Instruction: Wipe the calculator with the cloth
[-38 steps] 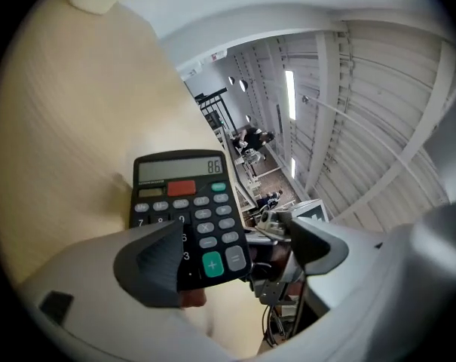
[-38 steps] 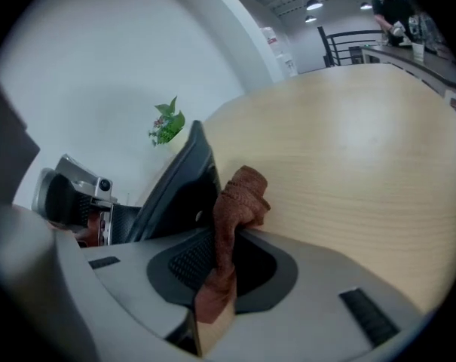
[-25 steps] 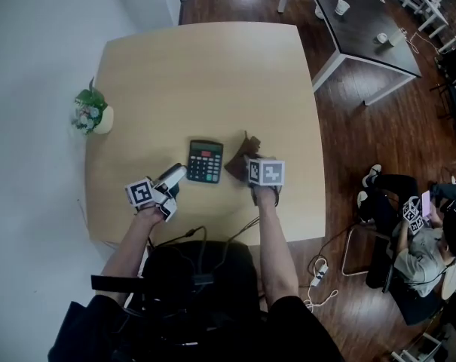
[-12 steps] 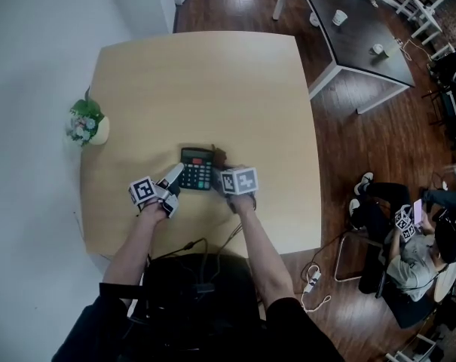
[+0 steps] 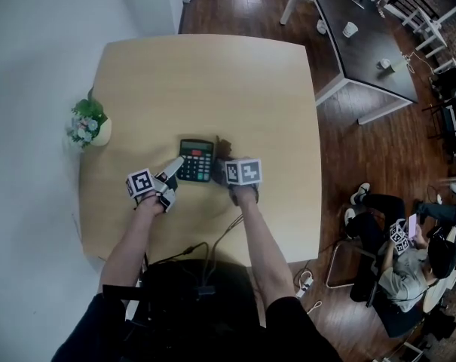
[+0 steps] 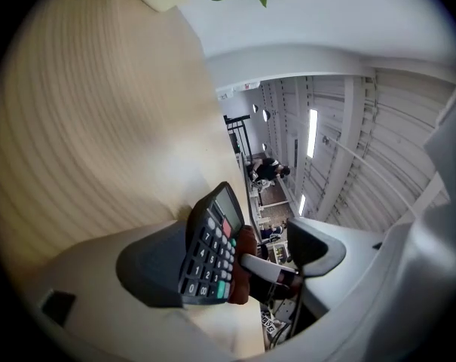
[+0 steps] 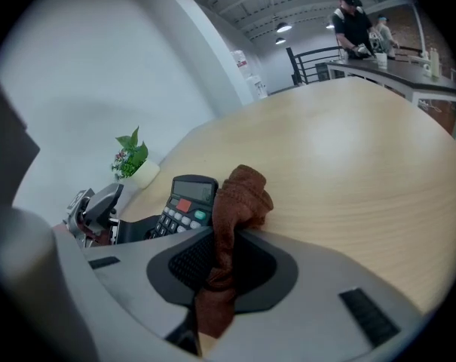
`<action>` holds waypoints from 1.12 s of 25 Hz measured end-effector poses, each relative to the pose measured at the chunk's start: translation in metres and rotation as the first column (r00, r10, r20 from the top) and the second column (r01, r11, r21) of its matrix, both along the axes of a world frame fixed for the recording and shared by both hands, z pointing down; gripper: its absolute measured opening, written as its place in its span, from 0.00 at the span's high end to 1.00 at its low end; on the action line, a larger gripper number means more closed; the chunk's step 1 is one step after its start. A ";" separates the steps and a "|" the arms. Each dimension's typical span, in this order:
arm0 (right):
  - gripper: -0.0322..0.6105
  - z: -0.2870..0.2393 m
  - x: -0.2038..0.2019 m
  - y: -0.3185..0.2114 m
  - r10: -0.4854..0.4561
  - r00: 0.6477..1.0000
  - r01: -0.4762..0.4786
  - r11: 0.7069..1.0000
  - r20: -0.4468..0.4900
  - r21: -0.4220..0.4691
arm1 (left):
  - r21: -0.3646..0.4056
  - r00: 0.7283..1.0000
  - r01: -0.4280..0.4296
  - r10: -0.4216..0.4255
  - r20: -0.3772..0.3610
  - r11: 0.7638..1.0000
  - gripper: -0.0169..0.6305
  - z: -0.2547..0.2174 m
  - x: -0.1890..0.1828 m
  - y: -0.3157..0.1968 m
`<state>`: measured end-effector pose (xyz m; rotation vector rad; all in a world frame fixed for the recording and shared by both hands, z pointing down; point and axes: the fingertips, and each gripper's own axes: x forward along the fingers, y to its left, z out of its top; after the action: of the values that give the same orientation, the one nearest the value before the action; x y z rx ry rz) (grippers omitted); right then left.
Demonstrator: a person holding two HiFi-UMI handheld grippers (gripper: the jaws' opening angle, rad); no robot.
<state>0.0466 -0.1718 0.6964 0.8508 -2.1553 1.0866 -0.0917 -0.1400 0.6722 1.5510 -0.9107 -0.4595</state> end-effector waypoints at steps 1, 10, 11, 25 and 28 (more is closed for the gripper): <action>0.85 0.000 -0.001 0.002 0.005 1.000 -0.005 1.000 0.013 -0.004 | 0.006 1.000 -0.008 0.008 -0.002 1.000 0.32 0.000 0.001 0.004; 0.85 0.003 -0.011 0.004 -0.041 0.999 0.040 0.999 0.019 0.006 | 0.000 0.999 0.022 -0.022 -0.049 1.000 0.32 0.001 0.000 0.009; 0.84 0.002 -0.008 0.004 -0.026 0.999 0.025 1.000 0.022 0.012 | 0.002 0.999 0.014 -0.014 -0.035 1.000 0.32 0.001 -0.001 0.011; 0.85 -0.002 0.142 0.193 0.641 0.598 -0.438 0.765 0.481 -0.473 | 0.198 0.972 0.205 -0.177 -0.152 0.958 0.38 -0.100 -0.039 0.164; 0.85 -0.009 0.135 0.218 0.614 0.599 -0.378 0.783 0.514 -0.494 | 0.236 0.970 0.201 -0.160 -0.180 0.951 0.44 -0.116 -0.019 0.193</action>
<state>0.1821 0.0467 0.6875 1.0579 -2.1629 2.2857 -0.1107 0.0525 0.5560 1.6392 -0.9001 -0.8481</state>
